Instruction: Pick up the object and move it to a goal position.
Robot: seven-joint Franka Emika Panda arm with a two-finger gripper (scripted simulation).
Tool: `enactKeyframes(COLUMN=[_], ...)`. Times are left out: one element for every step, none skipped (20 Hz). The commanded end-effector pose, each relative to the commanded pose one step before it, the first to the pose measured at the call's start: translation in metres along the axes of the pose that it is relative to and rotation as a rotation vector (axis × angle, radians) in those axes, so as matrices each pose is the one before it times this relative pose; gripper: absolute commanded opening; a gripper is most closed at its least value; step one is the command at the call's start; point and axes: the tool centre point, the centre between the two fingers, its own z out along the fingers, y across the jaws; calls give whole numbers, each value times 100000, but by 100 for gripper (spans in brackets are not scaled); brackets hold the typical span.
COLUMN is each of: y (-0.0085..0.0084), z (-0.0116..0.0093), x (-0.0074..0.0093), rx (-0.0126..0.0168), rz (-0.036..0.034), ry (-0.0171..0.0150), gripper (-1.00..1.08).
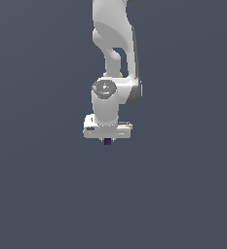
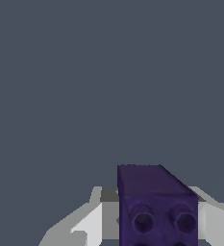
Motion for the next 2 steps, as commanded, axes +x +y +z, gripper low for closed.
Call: enactKeyframes(y=[449,33], z=[-364,-23], x=[41,11], rx=[42,0], rz=[-211,0], ry=[-94,0], gripper=[-100,-100])
